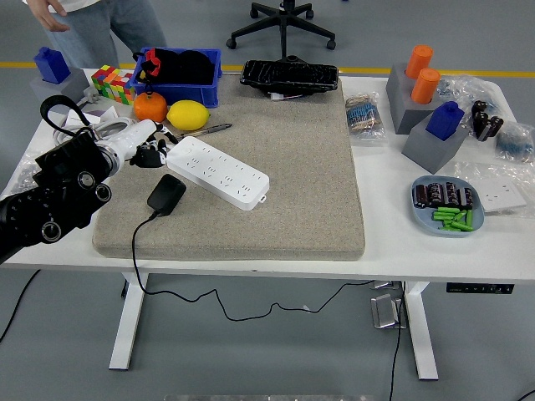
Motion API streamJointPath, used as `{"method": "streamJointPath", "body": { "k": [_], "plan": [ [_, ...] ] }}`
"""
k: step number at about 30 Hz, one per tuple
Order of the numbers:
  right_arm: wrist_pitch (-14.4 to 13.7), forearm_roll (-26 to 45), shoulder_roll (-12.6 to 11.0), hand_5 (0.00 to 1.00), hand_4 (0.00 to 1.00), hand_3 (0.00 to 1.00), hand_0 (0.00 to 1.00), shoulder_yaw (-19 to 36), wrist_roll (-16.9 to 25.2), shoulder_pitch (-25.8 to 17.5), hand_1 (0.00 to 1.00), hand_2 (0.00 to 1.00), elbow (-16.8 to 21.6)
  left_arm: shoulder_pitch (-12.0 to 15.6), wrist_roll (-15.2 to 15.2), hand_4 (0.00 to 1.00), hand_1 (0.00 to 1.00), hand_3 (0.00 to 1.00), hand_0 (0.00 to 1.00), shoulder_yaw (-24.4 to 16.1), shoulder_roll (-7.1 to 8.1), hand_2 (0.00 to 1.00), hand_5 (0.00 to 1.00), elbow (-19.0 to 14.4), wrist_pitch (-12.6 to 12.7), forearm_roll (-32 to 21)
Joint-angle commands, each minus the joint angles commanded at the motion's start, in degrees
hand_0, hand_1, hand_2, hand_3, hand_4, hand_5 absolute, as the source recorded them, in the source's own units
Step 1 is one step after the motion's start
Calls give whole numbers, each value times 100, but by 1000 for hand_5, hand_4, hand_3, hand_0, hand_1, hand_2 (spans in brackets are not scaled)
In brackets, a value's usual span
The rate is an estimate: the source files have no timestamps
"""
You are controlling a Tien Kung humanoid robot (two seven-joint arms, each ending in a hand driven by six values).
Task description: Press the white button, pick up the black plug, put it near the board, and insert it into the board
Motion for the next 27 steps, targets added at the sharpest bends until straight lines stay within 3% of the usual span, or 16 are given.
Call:
{"method": "streamJointPath", "body": {
  "k": [11, 21, 27],
  "plan": [
    [2, 30, 3, 352, 649, 570, 683, -44, 6, -7, 615, 593, 3, -283, 31, 2, 2, 753, 2, 482, -504, 96, 2, 531, 16, -280],
    [-4, 35, 17, 352, 649, 570, 681, -57, 11, -21, 615, 593, -5, -437, 95, 2, 2, 752, 2, 892, -734, 96, 2, 956, 90, -333],
    [-5, 59, 16, 352, 648, 570, 682, -77, 15, -18, 615, 593, 2, -519, 100, 2, 2, 752, 2, 928, -840, 97, 2, 1156, 175, -290]
  ]
}}
